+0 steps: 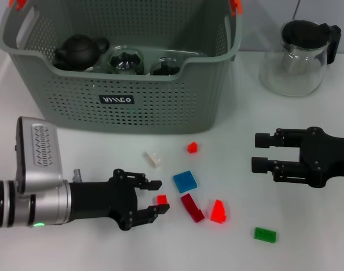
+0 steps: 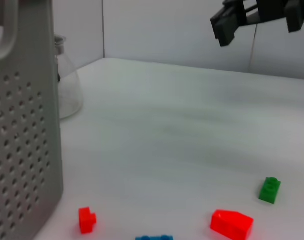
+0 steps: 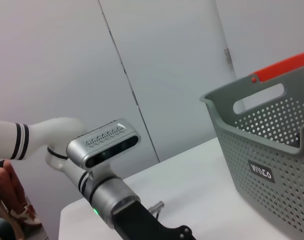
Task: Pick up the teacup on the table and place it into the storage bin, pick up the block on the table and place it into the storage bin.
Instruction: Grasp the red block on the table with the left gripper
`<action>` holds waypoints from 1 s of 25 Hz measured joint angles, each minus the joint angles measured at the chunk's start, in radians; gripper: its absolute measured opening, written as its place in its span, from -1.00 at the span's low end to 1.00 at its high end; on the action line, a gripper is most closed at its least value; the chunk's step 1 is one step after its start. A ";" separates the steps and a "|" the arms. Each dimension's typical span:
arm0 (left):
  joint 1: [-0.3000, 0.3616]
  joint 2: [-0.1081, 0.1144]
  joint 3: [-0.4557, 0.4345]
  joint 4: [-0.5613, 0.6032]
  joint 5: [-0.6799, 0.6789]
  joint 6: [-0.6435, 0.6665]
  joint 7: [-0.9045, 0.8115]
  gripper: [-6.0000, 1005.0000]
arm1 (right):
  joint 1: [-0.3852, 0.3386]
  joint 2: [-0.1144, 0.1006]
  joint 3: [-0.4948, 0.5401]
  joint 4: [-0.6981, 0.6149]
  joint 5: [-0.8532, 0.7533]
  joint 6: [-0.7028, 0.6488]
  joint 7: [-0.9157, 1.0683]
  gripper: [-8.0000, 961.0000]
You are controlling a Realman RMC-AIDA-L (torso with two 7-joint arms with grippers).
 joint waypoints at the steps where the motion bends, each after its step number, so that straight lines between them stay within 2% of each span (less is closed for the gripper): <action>1: -0.001 0.000 0.000 -0.007 -0.006 -0.009 0.010 0.09 | -0.001 0.000 0.000 0.000 0.000 0.000 0.000 0.37; 2: -0.001 0.000 0.001 -0.013 -0.011 -0.019 0.018 -0.04 | -0.002 -0.001 0.001 0.000 0.000 0.000 -0.001 0.37; 12: -0.030 -0.001 0.005 -0.107 -0.012 -0.122 0.098 -0.05 | 0.003 0.000 0.002 0.000 0.000 0.000 -0.002 0.37; 21: -0.038 -0.002 0.005 -0.110 -0.007 -0.142 0.083 -0.25 | 0.001 0.001 0.002 0.000 -0.004 0.000 -0.002 0.37; 25: -0.049 -0.002 0.033 -0.110 -0.004 -0.181 0.039 -0.34 | 0.000 0.001 0.002 0.002 -0.003 0.000 -0.003 0.37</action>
